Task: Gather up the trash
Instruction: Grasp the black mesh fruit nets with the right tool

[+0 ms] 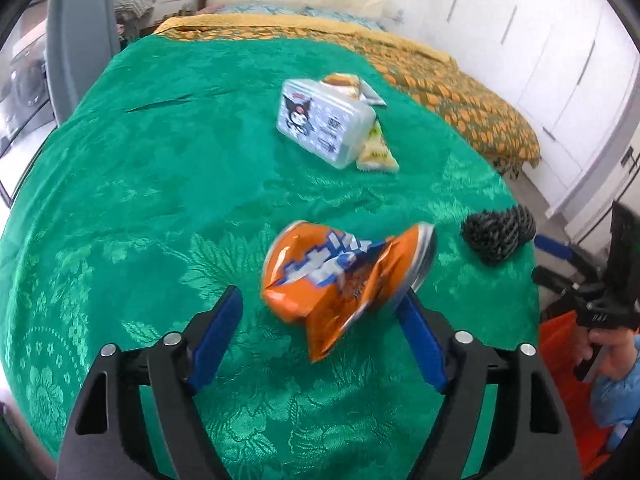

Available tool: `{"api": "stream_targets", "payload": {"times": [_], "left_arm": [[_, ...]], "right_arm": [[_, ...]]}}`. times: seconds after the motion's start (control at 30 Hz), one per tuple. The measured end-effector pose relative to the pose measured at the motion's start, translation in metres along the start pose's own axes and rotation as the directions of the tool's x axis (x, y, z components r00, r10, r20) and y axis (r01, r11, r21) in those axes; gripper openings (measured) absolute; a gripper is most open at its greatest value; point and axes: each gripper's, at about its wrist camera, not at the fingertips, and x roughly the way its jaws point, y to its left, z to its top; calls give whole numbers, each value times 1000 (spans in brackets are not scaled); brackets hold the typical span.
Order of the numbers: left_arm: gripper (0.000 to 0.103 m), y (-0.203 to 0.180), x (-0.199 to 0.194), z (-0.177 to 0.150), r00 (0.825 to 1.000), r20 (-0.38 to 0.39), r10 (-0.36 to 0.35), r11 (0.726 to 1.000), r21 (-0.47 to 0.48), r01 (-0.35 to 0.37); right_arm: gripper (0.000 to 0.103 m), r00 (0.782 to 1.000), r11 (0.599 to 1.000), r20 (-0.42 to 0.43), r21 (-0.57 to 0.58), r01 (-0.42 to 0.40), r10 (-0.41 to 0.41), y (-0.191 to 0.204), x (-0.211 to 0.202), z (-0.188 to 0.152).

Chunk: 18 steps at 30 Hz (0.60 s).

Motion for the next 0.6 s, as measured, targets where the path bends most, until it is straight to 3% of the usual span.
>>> {"api": "stream_targets", "payload": {"times": [0.13, 0.33, 0.6], "left_arm": [[94, -11, -2, -5, 1000, 13, 9, 999, 53, -10], [97, -4, -4, -1, 998, 54, 41, 998, 38, -43], [97, 10, 14, 19, 991, 45, -124, 990, -66, 127]], "right_arm": [[85, 1000, 1000, 7, 3, 1, -1, -2, -2, 0], [85, 1000, 1000, 11, -6, 1, -1, 0, -3, 0], [84, 1000, 1000, 28, 2, 13, -13, -2, -6, 1]]}}
